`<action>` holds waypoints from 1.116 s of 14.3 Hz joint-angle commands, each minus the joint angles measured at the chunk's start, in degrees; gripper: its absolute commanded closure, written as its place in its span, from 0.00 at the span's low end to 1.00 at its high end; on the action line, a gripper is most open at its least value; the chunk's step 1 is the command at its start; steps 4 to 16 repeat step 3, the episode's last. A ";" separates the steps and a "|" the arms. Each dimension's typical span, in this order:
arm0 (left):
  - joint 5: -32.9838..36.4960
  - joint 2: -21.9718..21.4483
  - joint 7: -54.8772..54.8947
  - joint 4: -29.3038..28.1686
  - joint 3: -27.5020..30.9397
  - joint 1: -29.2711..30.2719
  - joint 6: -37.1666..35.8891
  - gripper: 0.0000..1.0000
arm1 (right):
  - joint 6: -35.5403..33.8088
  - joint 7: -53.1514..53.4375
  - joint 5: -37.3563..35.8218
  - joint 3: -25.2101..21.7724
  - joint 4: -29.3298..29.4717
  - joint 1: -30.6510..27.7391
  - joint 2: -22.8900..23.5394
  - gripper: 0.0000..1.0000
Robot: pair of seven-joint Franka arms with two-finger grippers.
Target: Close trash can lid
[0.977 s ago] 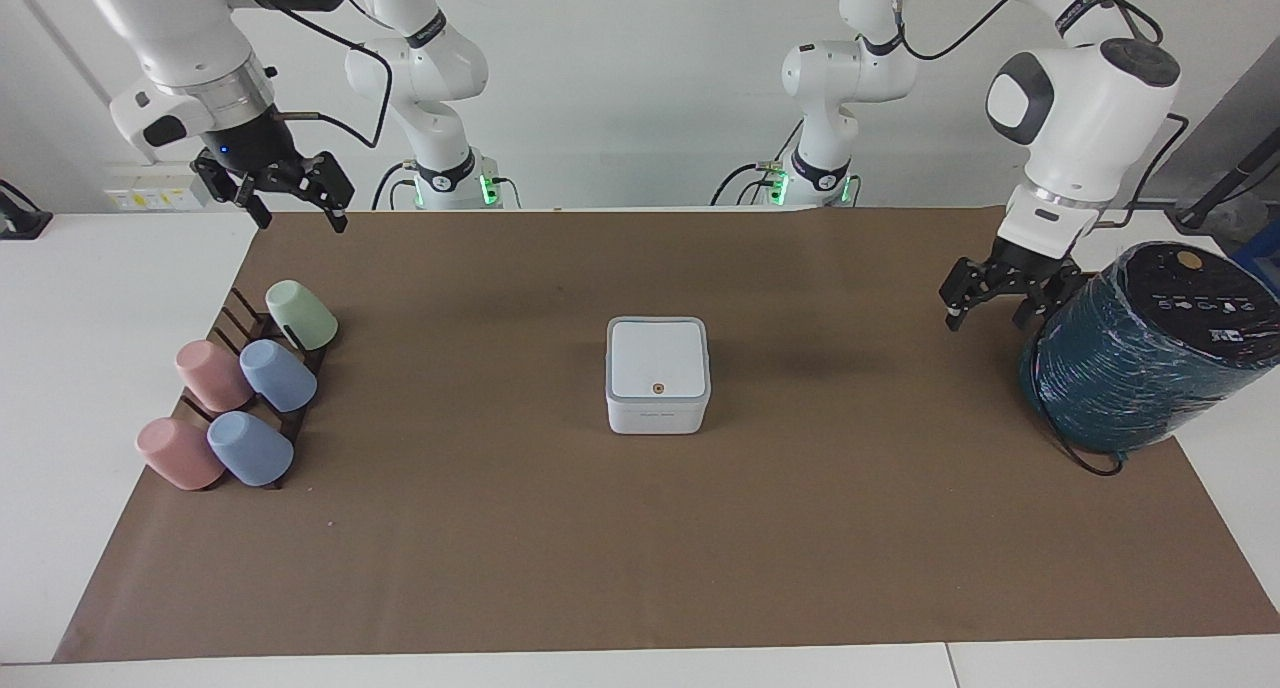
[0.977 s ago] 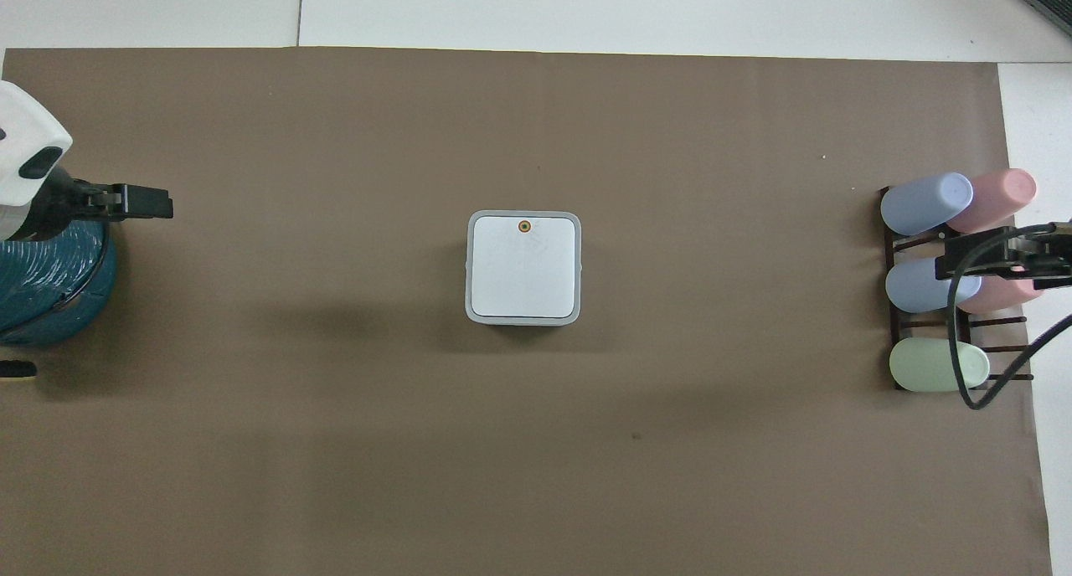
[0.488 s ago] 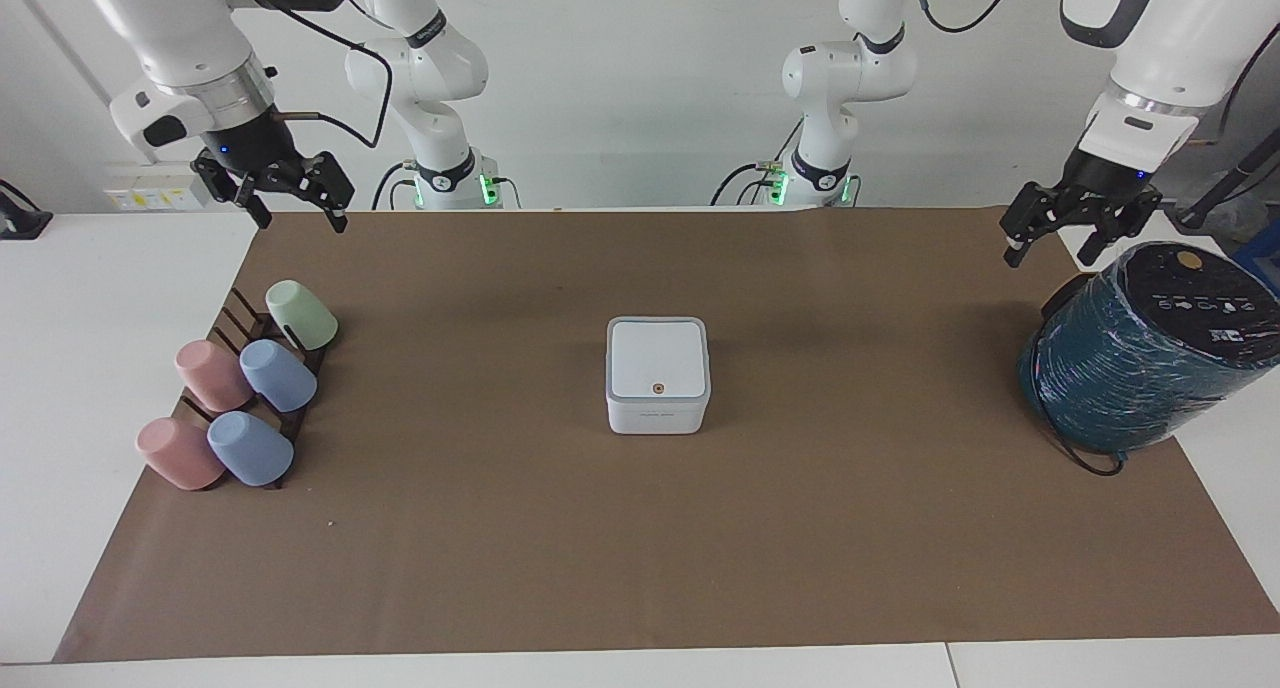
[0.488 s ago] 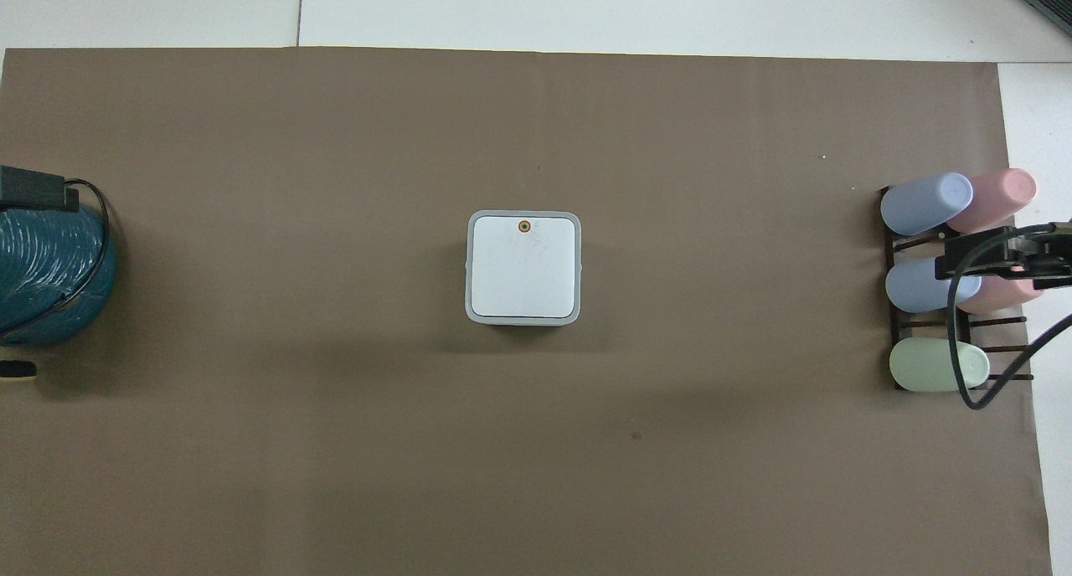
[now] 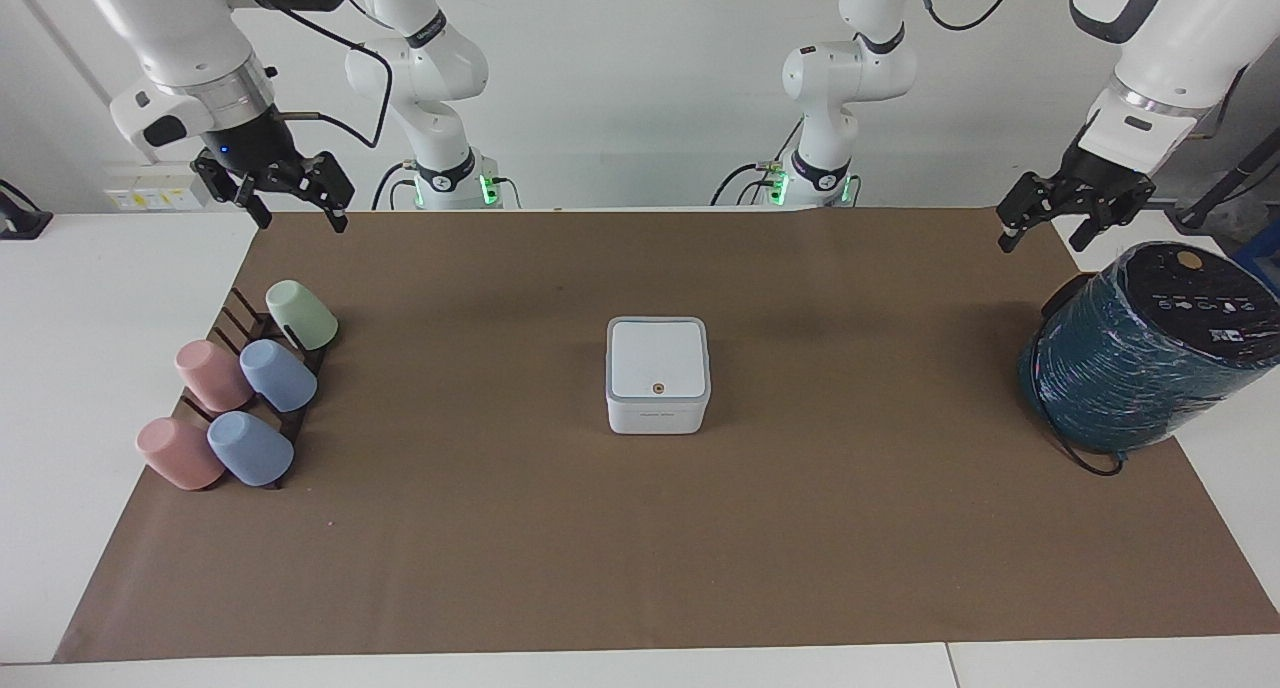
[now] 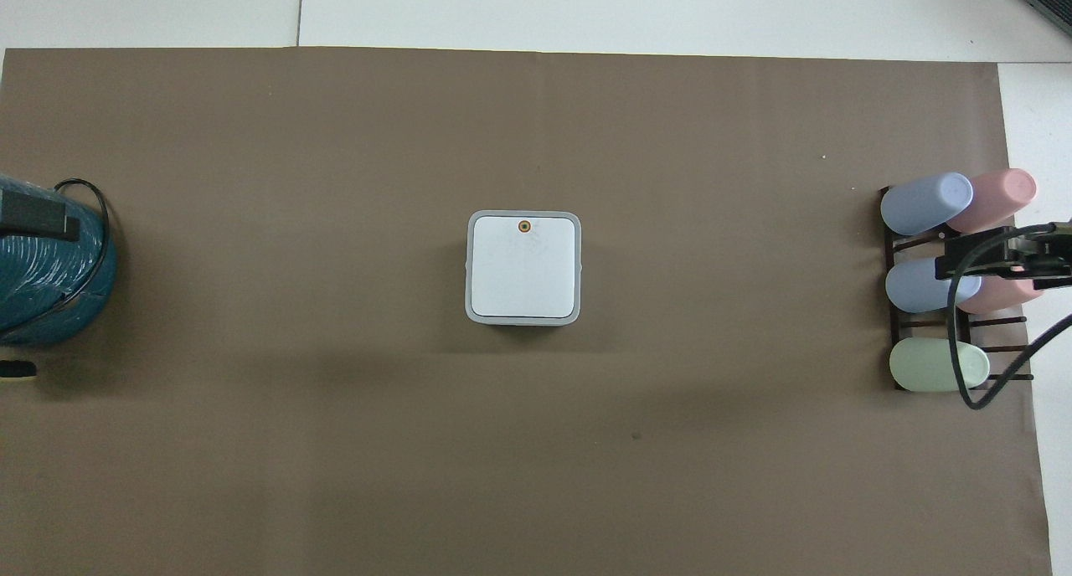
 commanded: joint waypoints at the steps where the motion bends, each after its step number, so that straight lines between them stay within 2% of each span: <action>1: -0.40 -2.46 1.07 -3.57 -0.46 0.85 0.36 0.00 | -0.57 -1.20 0.25 -0.23 -0.38 0.05 -0.45 0.00; 16: -0.40 -2.37 1.07 -3.66 -0.46 0.85 0.72 0.00 | -0.57 -1.20 0.25 -0.23 -0.38 -0.04 -0.45 0.00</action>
